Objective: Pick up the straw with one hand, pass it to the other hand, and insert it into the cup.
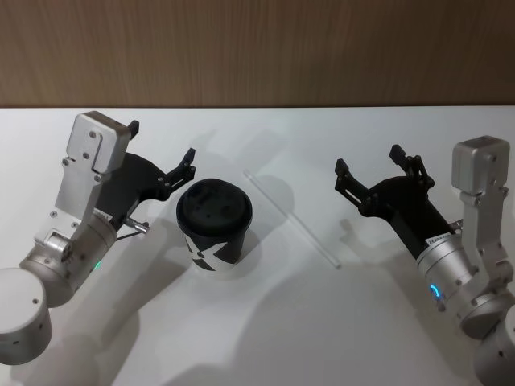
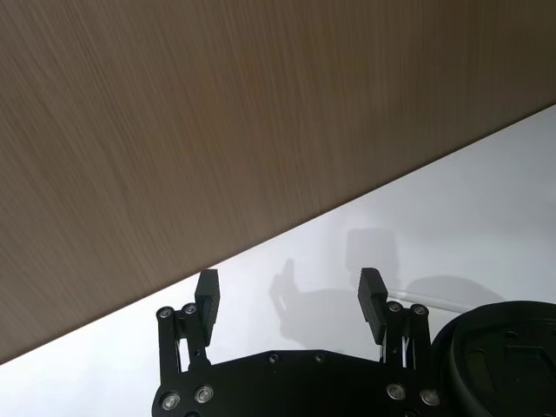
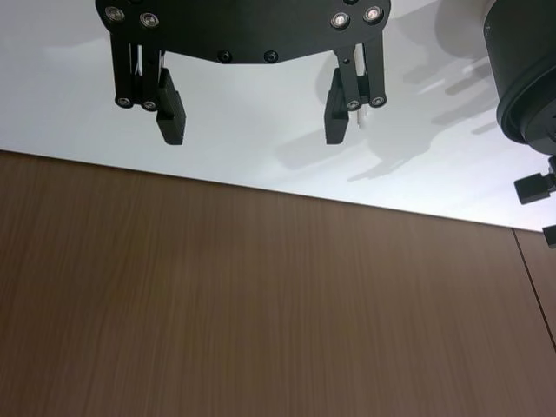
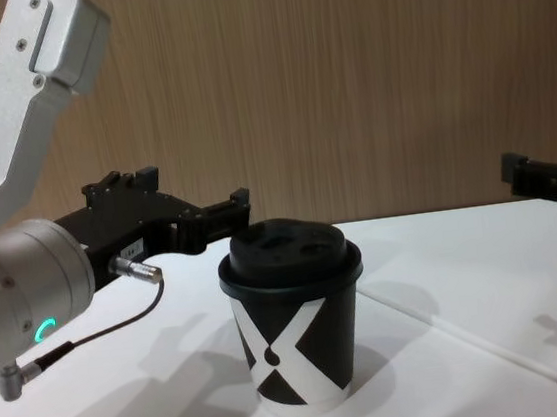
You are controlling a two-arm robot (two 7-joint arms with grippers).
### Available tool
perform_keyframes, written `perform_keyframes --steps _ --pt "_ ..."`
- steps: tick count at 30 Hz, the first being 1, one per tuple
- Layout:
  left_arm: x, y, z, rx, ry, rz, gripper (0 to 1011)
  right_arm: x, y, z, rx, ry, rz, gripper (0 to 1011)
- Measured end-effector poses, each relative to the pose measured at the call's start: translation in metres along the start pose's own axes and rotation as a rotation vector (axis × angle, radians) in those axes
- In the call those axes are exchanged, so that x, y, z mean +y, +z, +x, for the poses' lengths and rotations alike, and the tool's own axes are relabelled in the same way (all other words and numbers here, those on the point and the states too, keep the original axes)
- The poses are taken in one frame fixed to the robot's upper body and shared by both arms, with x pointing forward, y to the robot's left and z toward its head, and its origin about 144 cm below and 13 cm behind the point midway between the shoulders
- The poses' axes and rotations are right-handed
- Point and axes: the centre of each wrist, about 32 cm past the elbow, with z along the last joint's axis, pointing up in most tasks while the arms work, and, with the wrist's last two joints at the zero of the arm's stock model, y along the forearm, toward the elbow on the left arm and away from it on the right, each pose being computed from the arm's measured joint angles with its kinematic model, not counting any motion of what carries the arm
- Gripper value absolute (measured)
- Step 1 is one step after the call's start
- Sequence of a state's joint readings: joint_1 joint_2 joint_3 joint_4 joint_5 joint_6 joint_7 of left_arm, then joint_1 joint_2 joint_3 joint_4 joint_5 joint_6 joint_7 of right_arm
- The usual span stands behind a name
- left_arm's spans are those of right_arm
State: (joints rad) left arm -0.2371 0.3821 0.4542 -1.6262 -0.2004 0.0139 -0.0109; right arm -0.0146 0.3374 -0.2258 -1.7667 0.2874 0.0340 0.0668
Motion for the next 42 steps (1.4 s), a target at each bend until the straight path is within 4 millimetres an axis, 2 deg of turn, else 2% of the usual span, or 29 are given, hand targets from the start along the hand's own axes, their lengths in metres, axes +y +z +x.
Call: perform_keyframes --steps 42 --pt "0.0000 0.0000 0.0000 0.000 0.000 0.000 1002 0.0000 0.0000 0.0000 0.000 0.000 0.000 1001"
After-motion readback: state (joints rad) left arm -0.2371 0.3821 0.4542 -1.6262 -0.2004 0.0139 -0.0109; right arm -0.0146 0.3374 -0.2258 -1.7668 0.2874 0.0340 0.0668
